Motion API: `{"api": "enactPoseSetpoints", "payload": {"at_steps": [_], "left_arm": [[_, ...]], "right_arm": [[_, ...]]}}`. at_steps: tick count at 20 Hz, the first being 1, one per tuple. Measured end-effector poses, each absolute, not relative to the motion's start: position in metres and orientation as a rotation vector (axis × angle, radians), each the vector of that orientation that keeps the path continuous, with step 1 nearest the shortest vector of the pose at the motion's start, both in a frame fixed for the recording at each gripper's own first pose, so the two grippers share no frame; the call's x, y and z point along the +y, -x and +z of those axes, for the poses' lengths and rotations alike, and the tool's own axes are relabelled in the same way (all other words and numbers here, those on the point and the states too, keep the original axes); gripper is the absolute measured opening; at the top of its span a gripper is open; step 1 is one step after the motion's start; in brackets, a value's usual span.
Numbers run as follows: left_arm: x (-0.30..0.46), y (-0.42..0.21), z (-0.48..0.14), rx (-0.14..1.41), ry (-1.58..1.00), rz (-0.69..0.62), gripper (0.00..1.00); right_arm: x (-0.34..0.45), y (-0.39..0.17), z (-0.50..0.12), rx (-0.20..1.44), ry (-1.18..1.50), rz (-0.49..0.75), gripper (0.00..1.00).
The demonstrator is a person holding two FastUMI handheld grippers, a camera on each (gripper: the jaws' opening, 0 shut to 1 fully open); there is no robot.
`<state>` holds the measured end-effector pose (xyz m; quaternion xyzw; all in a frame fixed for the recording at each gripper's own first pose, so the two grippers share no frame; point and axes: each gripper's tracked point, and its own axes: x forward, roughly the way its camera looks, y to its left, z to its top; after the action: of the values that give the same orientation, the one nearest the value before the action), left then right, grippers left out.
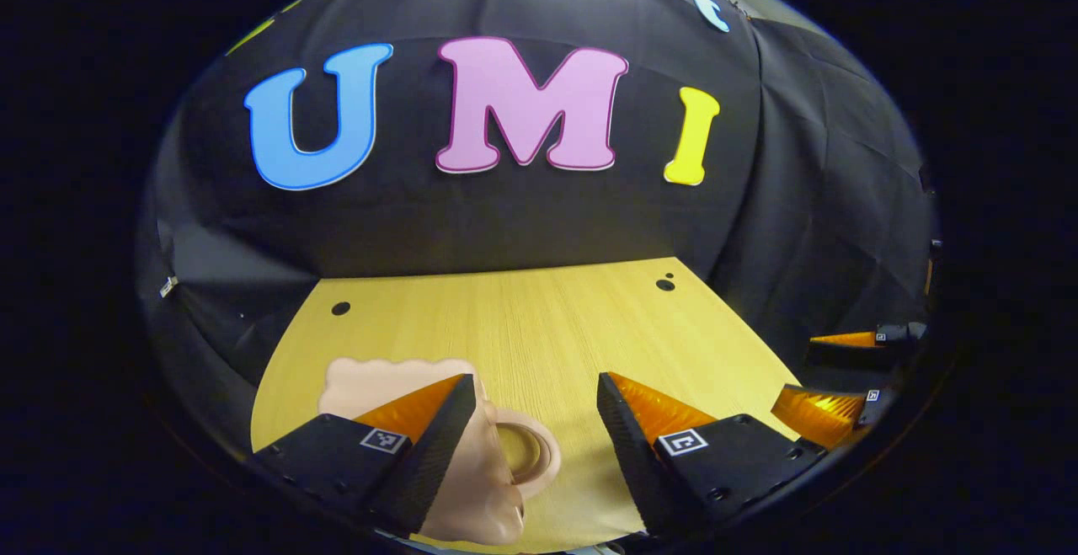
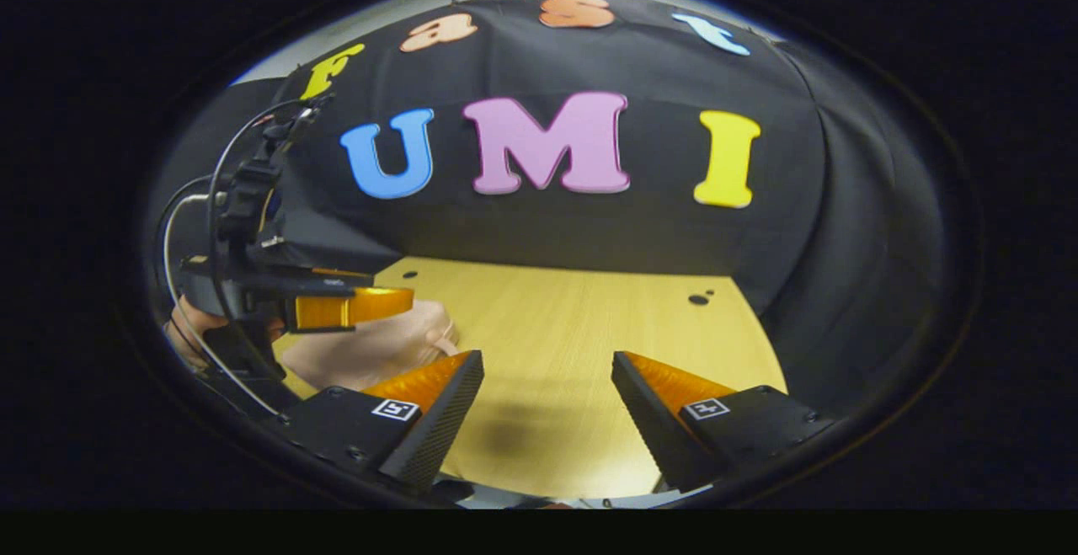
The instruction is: First open the suitcase, pack the skin care products into it, and then close the suitcase.
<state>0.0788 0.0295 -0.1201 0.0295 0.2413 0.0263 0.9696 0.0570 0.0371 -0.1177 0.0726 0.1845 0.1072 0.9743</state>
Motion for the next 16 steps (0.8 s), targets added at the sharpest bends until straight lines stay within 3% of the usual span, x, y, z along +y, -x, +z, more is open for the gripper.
{"api": "enactPoseSetpoints", "payload": {"at_steps": [5,9,16], "left_arm": [[0.034,-0.063,-0.056,0.304,-0.179,0.090,0.92],[0.035,-0.045,-0.006,0.227,-0.092,0.093,0.89],[0.066,-0.048,0.010,0.180,-0.055,0.136,0.89]], "right_arm": [[0.049,-0.068,-0.046,0.177,-0.125,0.206,0.97],[0.062,-0.071,-0.009,0.104,-0.151,0.214,0.97],[0.069,-0.072,0.033,-0.008,-0.080,0.219,0.98]]}}
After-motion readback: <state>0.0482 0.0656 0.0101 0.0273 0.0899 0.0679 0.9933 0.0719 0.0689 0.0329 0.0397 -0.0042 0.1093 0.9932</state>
